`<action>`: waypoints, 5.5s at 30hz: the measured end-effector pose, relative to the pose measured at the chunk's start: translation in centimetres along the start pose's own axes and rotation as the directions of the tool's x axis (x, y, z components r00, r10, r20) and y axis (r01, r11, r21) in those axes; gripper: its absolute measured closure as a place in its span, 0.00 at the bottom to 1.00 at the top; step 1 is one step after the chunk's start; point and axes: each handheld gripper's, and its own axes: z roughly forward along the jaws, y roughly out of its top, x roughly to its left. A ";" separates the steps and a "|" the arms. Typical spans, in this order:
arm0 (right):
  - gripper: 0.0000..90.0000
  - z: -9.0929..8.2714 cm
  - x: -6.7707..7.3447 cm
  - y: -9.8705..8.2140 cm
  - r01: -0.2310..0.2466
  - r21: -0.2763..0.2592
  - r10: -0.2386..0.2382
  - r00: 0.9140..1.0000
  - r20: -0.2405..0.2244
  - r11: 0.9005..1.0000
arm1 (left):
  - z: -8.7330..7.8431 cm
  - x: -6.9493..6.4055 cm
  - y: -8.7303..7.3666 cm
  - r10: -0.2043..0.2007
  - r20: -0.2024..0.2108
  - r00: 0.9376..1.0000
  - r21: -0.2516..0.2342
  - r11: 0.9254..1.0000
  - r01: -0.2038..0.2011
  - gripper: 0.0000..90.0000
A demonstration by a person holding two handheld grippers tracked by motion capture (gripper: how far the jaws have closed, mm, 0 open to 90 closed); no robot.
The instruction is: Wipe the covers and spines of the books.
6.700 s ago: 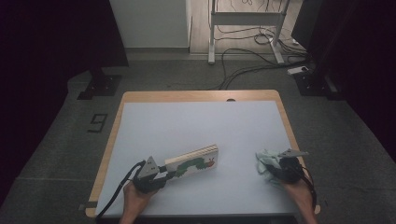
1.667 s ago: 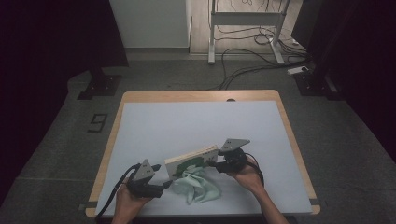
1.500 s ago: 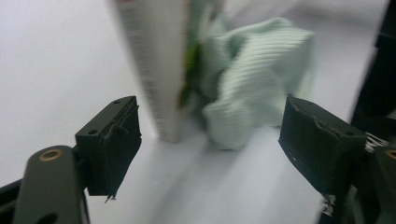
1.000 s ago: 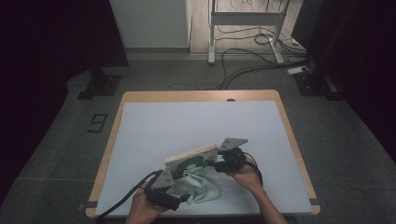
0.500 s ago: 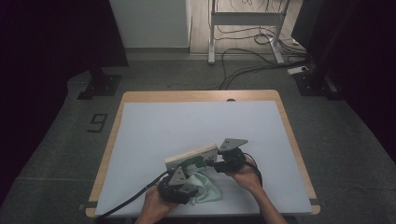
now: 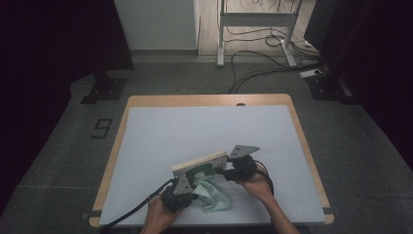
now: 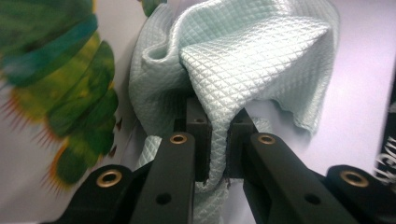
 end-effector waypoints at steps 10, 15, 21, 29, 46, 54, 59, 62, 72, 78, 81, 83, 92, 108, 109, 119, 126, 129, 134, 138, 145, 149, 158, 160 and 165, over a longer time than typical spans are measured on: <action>0.50 -0.1 0.1 -0.1 -0.003 0.001 0.003 1.000 -0.003 1.000 | -4.0 1.3 -2.4 -0.037 -0.023 0.999 0.009 0.999 0.038 0.92; 0.50 -0.2 0.1 -0.1 -0.006 -0.005 0.006 1.000 -0.001 1.000 | -5.9 2.3 -3.2 -0.069 -0.041 0.997 0.001 0.998 0.069 0.92; 0.50 -0.2 0.1 -0.1 -0.007 -0.005 0.007 1.000 0.000 1.000 | -7.6 4.1 -4.0 -0.109 -0.093 0.990 -0.012 0.994 0.108 0.91; 0.50 -0.2 0.1 -0.2 -0.008 -0.007 0.008 1.000 -0.001 1.000 | -5.7 5.9 -4.0 -0.143 -0.110 0.984 0.016 0.989 0.146 0.91; 0.50 -0.3 0.3 -0.3 -0.009 -0.022 0.009 1.000 0.004 1.000 | -5.8 6.6 -3.1 -0.162 -0.062 0.985 -0.058 0.986 0.158 0.89; 0.50 -0.3 0.4 -0.4 -0.013 -0.025 0.013 1.000 0.007 1.000 | -7.7 6.4 -1.1 -0.131 -0.078 0.988 -0.081 0.989 0.125 0.89; 0.50 -0.3 0.4 -0.4 -0.009 -0.021 0.009 1.000 0.006 1.000 | -9.0 6.2 0.0 -0.122 -0.085 0.989 -0.103 0.988 0.113 0.89; 0.50 -0.3 0.4 -0.4 -0.011 -0.021 0.011 1.000 0.006 1.000 | -9.9 6.0 0.8 -0.114 -0.090 0.989 -0.114 0.988 0.103 0.89; 0.50 -0.3 0.4 -0.4 -0.011 -0.020 0.011 1.000 0.008 1.000 | -10.7 5.7 1.6 -0.109 -0.104 0.989 -0.129 0.987 0.095 0.89; 0.50 -0.3 0.4 -0.4 -0.015 -0.023 0.015 1.000 0.007 1.000 | -9.5 6.1 0.7 -0.126 -0.097 0.987 -0.100 0.988 0.116 0.89; 0.50 -0.3 0.4 -0.4 -0.017 -0.024 0.017 1.000 0.009 1.000 | -8.8 6.1 0.3 -0.132 -0.097 0.987 -0.089 0.988 0.123 0.89; 0.50 -0.3 0.4 -0.4 -0.016 -0.024 0.016 1.000 0.008 1.000 | -8.4 6.2 -0.1 -0.140 -0.093 0.986 -0.084 0.988 0.132 0.89; 0.50 -0.3 0.5 -0.5 -0.015 -0.029 0.015 1.000 0.007 0.999 | -6.6 6.4 -1.4 -0.144 -0.088 0.986 -0.057 0.989 0.140 0.89; 0.50 -0.4 0.6 -0.6 -0.017 -0.030 0.017 1.000 0.008 0.999 | -3.7 6.4 -3.4 -0.164 -0.095 0.982 0.008 0.986 0.166 0.89; 0.50 -0.4 0.6 -0.6 -0.017 -0.029 0.017 1.000 0.008 0.999 | -3.7 6.4 -3.4 -0.164 -0.095 0.982 0.009 0.986 0.165 0.89; 0.50 -0.4 0.6 -0.6 -0.016 -0.027 0.016 1.000 0.010 1.000 | -5.5 6.5 -2.3 -0.157 -0.083 0.984 -0.034 0.987 0.154 0.89; 0.50 -0.4 0.6 -0.6 -0.019 -0.029 0.019 1.000 0.012 0.999 | -8.3 6.4 0.0 -0.136 -0.085 0.987 -0.086 0.988 0.128 0.89; 0.50 -0.4 0.7 -0.6 -0.016 -0.027 0.017 1.000 0.013 1.000 | -9.3 6.2 1.0 -0.121 -0.095 0.988 -0.100 0.989 0.111 0.89; 0.51 -0.5 0.7 -0.7 -0.018 -0.030 0.018 1.000 0.011 0.999 | -9.8 6.3 1.7 -0.106 -0.104 0.989 -0.098 0.991 0.096 0.89; 0.51 -0.4 0.6 -0.7 -0.021 -0.029 0.021 1.000 0.011 0.999 | -10.1 6.9 1.3 -0.118 -0.122 0.985 -0.095 0.990 0.107 0.89; 0.51 -0.5 0.6 -0.7 -0.026 -0.034 0.026 1.000 0.007 0.999 | -11.6 9.1 0.7 -0.165 -0.180 0.970 -0.107 0.983 0.147 0.89; 0.51 -0.5 0.6 -0.8 -0.028 -0.035 0.028 1.000 0.006 0.999 | -12.5 10.5 0.4 -0.191 -0.213 0.958 -0.109 0.979 0.171 0.88; 0.51 -0.5 0.6 -0.7 -0.028 -0.031 0.029 1.000 0.008 0.999 | -13.4 13.7 0.4 -0.229 -0.287 0.930 -0.102 0.973 0.208 0.88; 0.51 -0.5 0.6 -0.7 -0.028 -0.030 0.028 1.000 0.008 0.999 | -13.2 14.2 0.4 -0.234 -0.295 0.926 -0.103 0.972 0.213 0.87; 0.51 -0.5 0.6 -0.6 -0.029 -0.029 0.029 1.000 0.008 0.999 | -11.8 15.3 0.0 -0.245 -0.280 0.928 -0.097 0.969 0.227 0.86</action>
